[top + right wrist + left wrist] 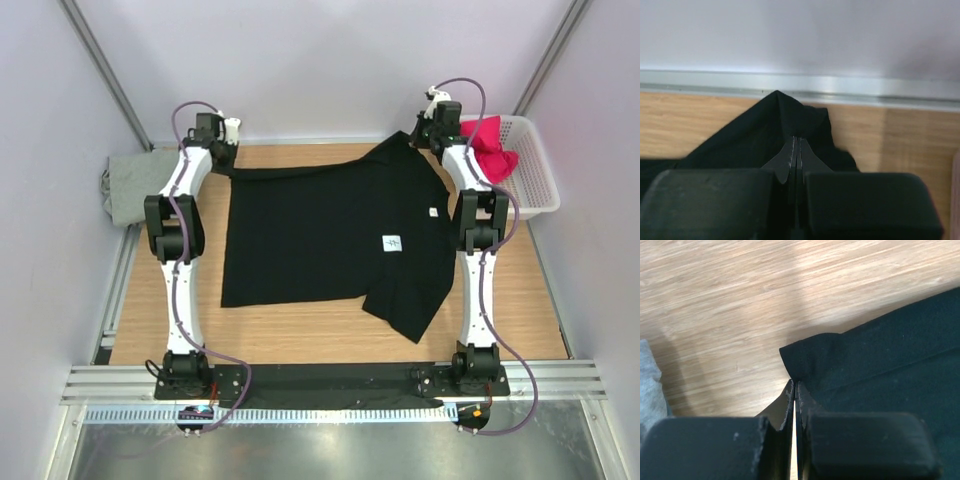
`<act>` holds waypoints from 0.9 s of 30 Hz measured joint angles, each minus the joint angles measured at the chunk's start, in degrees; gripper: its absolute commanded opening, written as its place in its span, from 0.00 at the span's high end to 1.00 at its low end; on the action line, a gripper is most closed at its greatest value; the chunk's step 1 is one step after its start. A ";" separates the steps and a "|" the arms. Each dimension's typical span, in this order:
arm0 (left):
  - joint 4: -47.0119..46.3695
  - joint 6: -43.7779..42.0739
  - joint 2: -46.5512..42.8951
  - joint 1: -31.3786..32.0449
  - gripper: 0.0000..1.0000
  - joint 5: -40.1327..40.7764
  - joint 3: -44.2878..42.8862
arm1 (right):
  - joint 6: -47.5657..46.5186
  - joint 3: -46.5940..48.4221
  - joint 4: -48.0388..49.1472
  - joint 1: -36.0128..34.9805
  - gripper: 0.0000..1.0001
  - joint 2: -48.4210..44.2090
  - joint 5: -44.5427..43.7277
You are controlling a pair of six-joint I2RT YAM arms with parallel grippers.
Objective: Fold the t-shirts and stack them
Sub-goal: Fold the tshirt
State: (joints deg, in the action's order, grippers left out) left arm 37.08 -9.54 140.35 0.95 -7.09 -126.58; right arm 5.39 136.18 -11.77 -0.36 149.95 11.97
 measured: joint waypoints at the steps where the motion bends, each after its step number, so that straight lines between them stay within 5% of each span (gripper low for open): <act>1: -0.02 -0.09 -0.46 0.00 1.00 -0.02 0.46 | 0.00 -2.29 -0.20 0.15 0.99 -1.57 0.15; 15: 0.92 -0.15 -12.33 -0.02 1.00 -1.46 8.20 | 0.57 -16.94 -2.10 2.58 0.99 -24.59 3.45; 27: 0.98 -0.20 -19.63 -0.02 1.00 -2.45 18.38 | 0.61 -34.05 -4.20 2.58 0.99 -35.65 5.81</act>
State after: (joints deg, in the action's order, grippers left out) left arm 38.06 -9.74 120.73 0.93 -9.54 -108.20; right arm 6.00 102.13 -15.97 2.22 114.30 17.78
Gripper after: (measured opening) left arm 0.003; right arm 0.024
